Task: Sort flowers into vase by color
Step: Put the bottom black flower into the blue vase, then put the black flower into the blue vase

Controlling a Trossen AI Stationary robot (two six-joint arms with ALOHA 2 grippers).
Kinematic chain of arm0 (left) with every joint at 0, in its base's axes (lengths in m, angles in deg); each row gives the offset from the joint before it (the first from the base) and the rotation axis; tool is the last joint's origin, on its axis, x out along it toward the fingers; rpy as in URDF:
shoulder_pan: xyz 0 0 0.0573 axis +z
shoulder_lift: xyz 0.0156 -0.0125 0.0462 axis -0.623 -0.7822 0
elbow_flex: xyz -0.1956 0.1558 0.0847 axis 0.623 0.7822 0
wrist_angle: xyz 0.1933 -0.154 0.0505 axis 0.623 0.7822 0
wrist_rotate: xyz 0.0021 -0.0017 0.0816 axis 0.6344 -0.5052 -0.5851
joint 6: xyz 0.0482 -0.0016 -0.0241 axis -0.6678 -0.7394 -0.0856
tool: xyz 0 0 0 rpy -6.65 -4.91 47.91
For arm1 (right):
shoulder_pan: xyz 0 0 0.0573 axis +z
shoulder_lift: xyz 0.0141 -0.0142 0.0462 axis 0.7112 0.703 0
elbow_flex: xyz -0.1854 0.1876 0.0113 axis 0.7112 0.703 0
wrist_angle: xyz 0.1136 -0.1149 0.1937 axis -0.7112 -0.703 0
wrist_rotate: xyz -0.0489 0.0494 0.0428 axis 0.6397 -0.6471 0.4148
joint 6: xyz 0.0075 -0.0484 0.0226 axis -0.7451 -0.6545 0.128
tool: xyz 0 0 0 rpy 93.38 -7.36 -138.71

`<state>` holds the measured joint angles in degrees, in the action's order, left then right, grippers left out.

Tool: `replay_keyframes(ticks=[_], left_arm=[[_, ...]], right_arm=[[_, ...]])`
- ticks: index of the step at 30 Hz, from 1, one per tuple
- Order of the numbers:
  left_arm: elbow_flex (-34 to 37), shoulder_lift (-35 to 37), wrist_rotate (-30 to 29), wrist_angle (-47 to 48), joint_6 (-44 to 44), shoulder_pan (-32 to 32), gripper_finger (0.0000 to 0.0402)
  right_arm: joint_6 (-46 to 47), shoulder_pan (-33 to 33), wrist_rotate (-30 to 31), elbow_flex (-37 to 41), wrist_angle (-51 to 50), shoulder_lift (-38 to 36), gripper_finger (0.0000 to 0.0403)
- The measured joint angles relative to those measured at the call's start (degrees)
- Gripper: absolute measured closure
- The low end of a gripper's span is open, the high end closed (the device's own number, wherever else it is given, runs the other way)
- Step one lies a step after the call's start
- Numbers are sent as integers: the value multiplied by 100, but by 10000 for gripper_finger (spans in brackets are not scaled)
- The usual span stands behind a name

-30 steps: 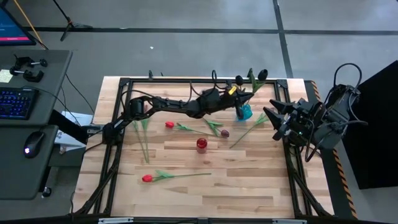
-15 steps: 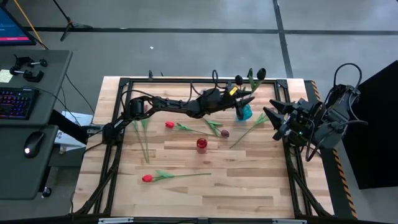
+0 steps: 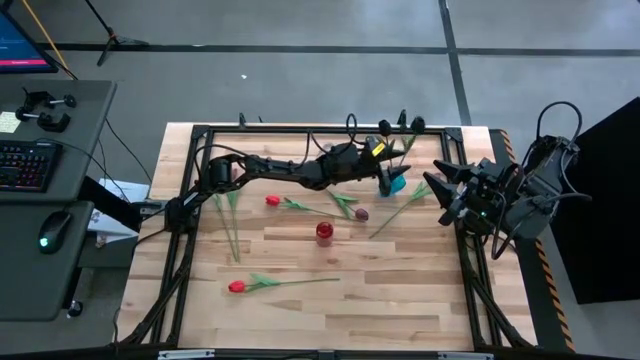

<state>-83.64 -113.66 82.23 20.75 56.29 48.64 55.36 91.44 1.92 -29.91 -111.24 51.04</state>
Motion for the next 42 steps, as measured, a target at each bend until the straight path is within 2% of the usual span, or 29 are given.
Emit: replay_keyframes(ticks=[10,15,20,26,30,34,37,40,42], left_arm=[[0,2,2,473,-248,-37,176],[3,344,151,902,-352,-41,176],[0,828,353,2146,-547,-62,176],[2,1508,1216,3910,-603,-254,176],[2,2029,1194,5475,-929,-496,181],[206,2685,415,6731,-739,-773,190],[979,3363,-528,7100,79,-1044,196],[2054,4168,-1568,7354,1651,-1408,202],[2764,4723,-2081,7756,3268,-1694,206]], right_arm=[[-71,0,-2,0,0,0,194],[-107,0,-2,0,-2,0,194],[-250,0,-2,0,0,0,194],[-458,0,-1,2,-2,0,194],[-685,0,-1,2,20,0,194],[-858,0,0,2,20,0,194],[-998,0,-2,2,17,0,194],[-1105,1,-7,2,1,0,194],[-1143,0,-7,2,1,0,194]])
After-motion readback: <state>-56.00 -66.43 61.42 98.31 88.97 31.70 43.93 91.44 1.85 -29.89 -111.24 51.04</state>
